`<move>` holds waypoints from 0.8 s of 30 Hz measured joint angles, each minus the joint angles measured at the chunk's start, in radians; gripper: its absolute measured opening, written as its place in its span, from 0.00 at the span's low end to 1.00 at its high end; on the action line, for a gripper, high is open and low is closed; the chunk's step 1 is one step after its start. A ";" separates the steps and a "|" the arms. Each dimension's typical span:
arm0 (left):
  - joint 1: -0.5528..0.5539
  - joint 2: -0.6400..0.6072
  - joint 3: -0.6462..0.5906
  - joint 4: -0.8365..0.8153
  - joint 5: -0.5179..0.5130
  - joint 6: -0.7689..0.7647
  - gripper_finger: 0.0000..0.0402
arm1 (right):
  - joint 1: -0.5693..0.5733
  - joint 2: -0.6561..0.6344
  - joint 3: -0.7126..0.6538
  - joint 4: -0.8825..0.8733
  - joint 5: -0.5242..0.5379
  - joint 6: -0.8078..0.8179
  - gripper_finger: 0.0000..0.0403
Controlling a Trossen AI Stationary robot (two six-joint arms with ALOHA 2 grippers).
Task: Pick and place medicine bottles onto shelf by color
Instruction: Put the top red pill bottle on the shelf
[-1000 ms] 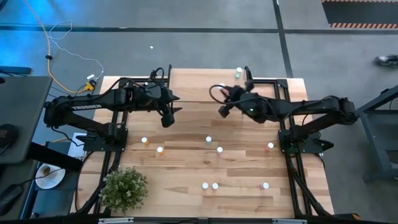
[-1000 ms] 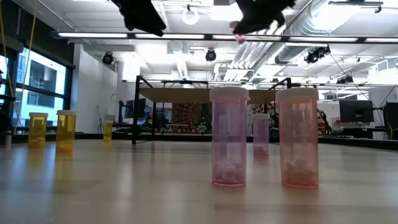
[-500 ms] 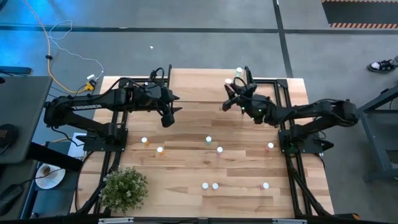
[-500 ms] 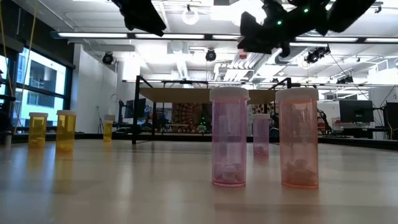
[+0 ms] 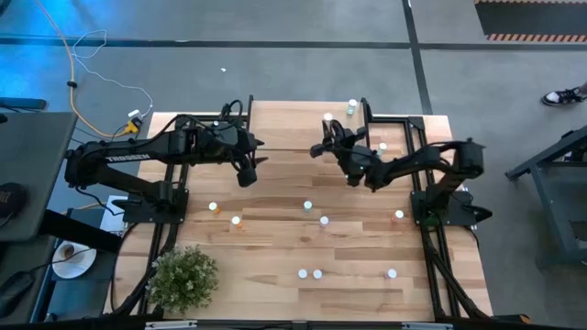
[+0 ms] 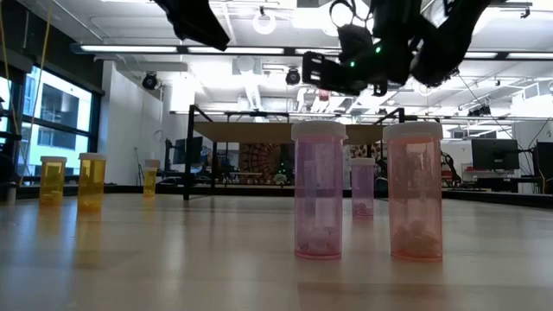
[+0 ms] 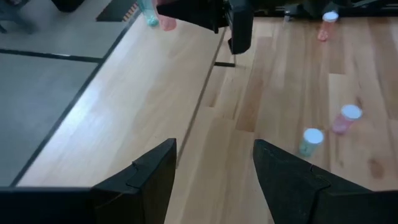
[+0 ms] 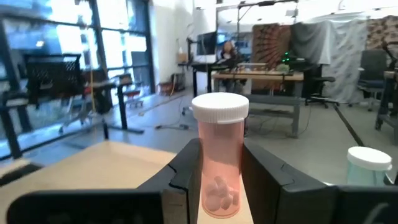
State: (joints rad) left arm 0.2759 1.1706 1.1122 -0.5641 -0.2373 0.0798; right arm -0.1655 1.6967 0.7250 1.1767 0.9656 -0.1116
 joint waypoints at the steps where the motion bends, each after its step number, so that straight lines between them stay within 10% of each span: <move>1: 0.001 0.000 0.000 0.000 -0.009 0.007 0.50 | -0.006 0.017 0.000 0.034 0.000 -0.002 0.21; 24: 0.028 0.000 0.000 0.000 -0.010 0.003 0.50 | -0.135 0.132 0.138 -0.131 0.073 0.168 0.21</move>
State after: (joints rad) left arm 0.3035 1.1706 1.1122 -0.5640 -0.2470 0.0830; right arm -0.3005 1.8286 0.8635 1.0452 1.0390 0.0560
